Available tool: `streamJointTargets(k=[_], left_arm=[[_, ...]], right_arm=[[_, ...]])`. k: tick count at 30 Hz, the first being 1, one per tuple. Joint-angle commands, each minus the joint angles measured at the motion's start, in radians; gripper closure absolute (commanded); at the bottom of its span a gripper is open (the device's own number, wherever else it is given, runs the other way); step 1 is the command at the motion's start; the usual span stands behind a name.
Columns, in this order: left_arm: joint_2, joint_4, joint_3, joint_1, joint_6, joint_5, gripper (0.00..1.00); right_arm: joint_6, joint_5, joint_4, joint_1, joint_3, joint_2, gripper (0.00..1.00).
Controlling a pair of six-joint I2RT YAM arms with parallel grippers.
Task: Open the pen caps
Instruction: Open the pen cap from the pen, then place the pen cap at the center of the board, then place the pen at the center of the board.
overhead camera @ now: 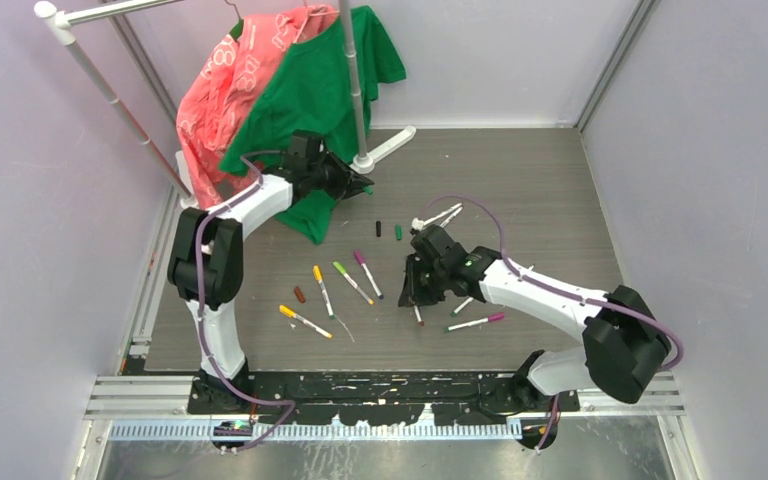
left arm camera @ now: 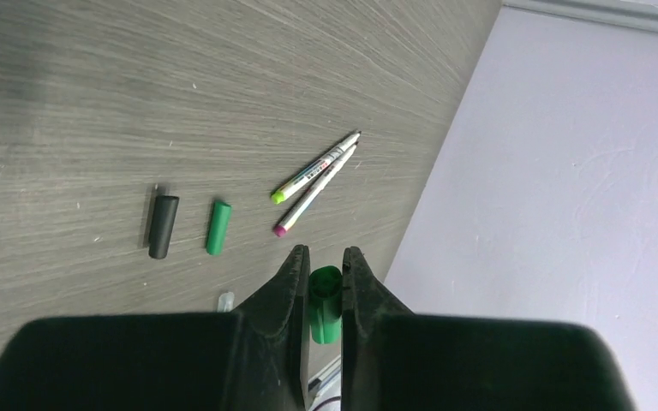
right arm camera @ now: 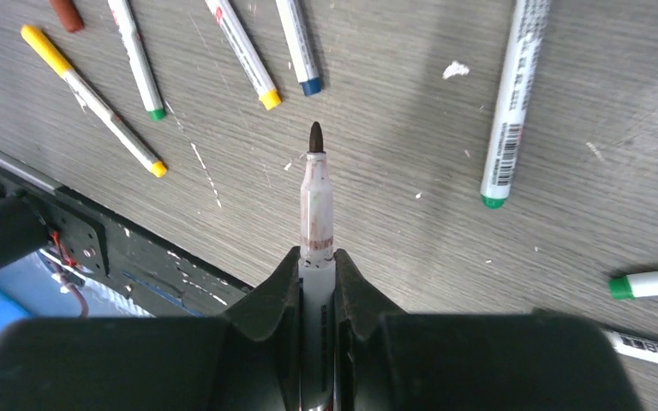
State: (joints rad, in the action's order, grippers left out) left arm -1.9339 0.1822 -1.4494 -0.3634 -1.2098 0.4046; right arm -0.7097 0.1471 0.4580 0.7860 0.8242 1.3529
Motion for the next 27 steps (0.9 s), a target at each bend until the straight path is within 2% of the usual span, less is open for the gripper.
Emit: streamJointTargets(k=[1,6,11,18,27], left_arm=[[-0.023,-0.027,-0.070,-0.007,0.075,0.064,1.00],[-0.030,0.226,-0.099,-0.038,0.292,0.009,1.00],[-0.065,0.452,-0.164,-0.081,0.464,-0.130,0.95],[-0.108,0.535,-0.189,-0.098,0.518,-0.245,0.88],[-0.168,0.577,-0.246,-0.098,0.557,-0.303,0.84]], right_arm=[[0.003,-0.085,0.009,-0.037,0.075,-0.051,0.99],[-0.001,-0.337,0.044,-0.105,0.160,0.003,0.99],[-0.025,-0.453,0.062,-0.200,0.252,0.132,0.99],[-0.062,-0.530,0.117,-0.291,0.395,0.324,0.98],[-0.105,-0.605,0.114,-0.334,0.427,0.443,0.94]])
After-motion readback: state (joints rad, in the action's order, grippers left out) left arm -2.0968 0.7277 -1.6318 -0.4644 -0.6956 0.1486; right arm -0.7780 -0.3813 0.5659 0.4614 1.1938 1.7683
